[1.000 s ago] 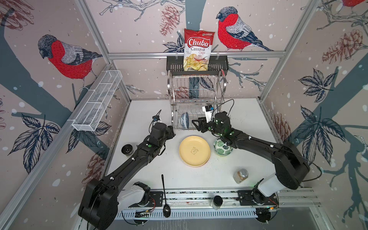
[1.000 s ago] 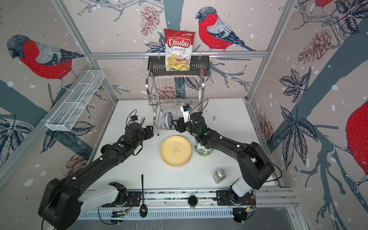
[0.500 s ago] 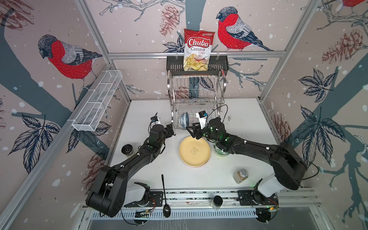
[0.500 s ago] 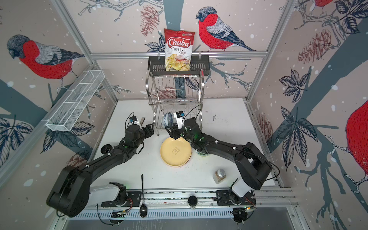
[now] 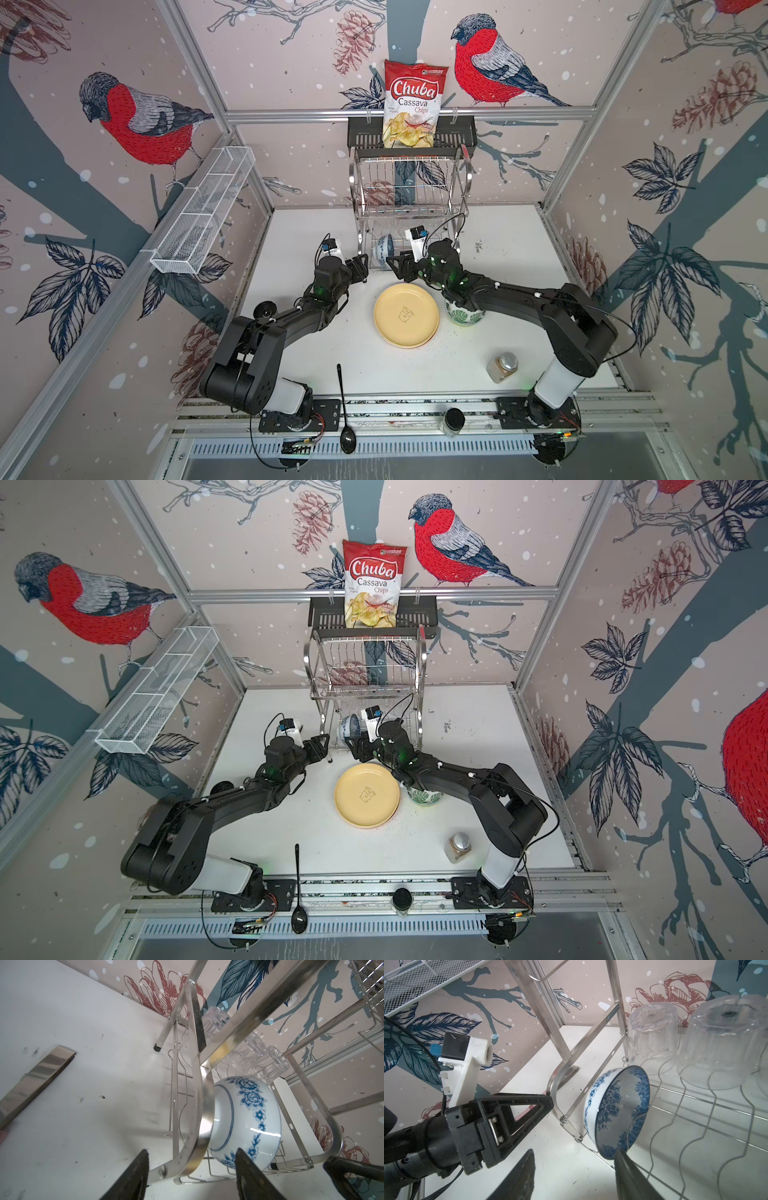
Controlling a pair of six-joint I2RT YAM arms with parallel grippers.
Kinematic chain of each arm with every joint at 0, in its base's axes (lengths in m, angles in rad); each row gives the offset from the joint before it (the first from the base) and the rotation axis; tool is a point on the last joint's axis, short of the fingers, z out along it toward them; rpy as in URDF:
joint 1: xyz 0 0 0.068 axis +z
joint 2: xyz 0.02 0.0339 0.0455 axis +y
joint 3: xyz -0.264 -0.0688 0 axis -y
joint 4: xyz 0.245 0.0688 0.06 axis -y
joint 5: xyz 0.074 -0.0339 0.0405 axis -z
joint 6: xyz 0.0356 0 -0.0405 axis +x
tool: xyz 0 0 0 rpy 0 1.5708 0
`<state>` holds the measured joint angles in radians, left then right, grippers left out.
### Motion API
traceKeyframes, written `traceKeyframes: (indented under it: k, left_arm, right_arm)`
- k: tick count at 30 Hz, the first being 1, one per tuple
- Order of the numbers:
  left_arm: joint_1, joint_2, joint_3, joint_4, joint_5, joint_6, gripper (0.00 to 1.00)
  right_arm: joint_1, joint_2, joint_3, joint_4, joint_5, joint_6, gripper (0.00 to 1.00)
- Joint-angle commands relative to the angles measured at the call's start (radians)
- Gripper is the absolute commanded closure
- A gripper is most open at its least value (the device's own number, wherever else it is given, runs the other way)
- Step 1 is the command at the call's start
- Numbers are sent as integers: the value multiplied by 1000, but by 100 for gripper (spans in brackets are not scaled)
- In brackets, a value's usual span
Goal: Unload the mixed dishes from the dish rack
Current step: 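Reach the right gripper into the rack toward the blue-floral bowl, then close the right gripper on the blue-floral bowl rim in the rack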
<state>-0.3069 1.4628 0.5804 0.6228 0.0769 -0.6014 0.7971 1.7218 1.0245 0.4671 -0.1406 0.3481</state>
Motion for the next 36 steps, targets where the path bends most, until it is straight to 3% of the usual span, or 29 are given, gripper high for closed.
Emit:
traceKeyframes:
  k: [1, 8, 14, 30, 36]
  left_arm:
    - [1, 28, 24, 66, 23, 8, 43]
    - [0, 73, 65, 46, 44, 5, 69]
    - [1, 75, 62, 29, 36, 0, 78]
    - [1, 62, 54, 18, 66, -23, 78]
    - [0, 63, 42, 35, 81, -38, 78]
  right_arm:
    - [-6, 11, 11, 43, -24, 26, 39]
    - [-26, 41, 20, 62, -69, 48, 38]
    - [-75, 84, 22, 115, -122, 122, 36]
    - [-84, 245, 139, 187, -209, 207, 35]
    - [-84, 300, 190, 188, -249, 219, 40]
